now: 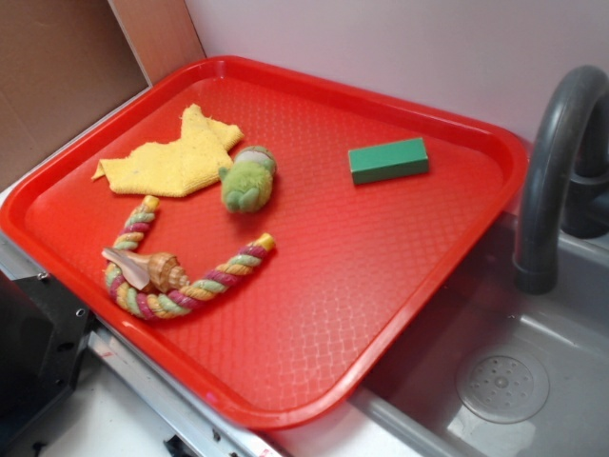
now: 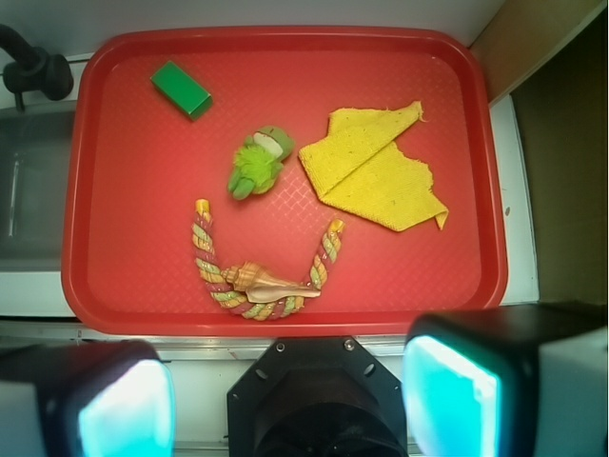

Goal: Grab the green block.

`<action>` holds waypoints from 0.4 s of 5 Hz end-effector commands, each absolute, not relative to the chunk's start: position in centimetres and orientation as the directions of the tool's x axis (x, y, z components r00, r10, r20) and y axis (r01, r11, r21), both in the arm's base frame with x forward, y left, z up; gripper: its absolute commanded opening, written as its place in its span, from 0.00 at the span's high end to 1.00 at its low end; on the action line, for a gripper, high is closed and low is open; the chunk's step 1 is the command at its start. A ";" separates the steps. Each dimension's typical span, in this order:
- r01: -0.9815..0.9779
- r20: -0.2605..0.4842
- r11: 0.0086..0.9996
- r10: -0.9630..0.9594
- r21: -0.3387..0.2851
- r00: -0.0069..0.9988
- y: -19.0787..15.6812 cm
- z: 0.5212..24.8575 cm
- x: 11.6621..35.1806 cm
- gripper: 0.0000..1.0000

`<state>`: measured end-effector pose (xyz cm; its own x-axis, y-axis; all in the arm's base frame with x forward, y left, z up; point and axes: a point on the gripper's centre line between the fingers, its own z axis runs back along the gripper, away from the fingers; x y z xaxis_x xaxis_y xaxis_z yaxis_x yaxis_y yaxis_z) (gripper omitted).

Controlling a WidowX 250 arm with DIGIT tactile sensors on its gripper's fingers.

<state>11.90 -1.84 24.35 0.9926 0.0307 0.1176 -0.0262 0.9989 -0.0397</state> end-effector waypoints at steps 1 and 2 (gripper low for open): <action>-0.026 0.118 0.999 0.031 -0.040 0.993 -1.8 24.4 11.9 0.00; 0.012 0.161 1.000 -0.010 -0.011 0.987 -1.9 23.0 13.6 0.00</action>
<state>13.44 -1.84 22.50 0.9887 -0.0099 0.1498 0.0115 0.9999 -0.0100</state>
